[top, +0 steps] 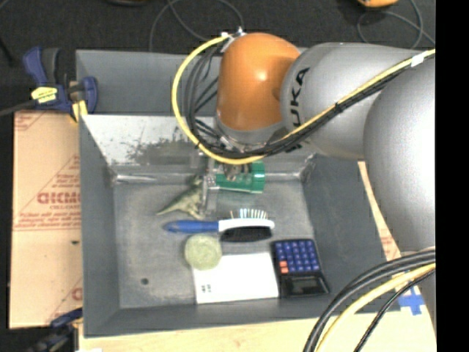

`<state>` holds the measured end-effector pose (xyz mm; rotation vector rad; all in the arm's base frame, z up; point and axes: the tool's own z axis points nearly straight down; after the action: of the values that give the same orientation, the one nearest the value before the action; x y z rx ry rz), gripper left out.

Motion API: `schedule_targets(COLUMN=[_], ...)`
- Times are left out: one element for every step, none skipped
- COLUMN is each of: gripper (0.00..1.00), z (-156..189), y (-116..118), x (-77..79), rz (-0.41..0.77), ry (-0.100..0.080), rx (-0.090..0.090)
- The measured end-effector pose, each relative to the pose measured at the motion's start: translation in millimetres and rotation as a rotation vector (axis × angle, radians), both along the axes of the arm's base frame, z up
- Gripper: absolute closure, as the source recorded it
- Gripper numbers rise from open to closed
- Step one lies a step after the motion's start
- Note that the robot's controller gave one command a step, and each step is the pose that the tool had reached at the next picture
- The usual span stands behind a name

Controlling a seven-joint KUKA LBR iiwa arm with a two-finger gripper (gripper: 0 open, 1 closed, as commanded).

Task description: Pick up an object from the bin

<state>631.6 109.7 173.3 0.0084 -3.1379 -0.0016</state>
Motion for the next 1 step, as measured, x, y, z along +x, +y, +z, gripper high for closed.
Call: schedule_targets(gripper=[0.0], z=[5.4], y=[-0.5], x=[1.4], rz=[-0.002], ry=[-0.008], rx=[0.001])
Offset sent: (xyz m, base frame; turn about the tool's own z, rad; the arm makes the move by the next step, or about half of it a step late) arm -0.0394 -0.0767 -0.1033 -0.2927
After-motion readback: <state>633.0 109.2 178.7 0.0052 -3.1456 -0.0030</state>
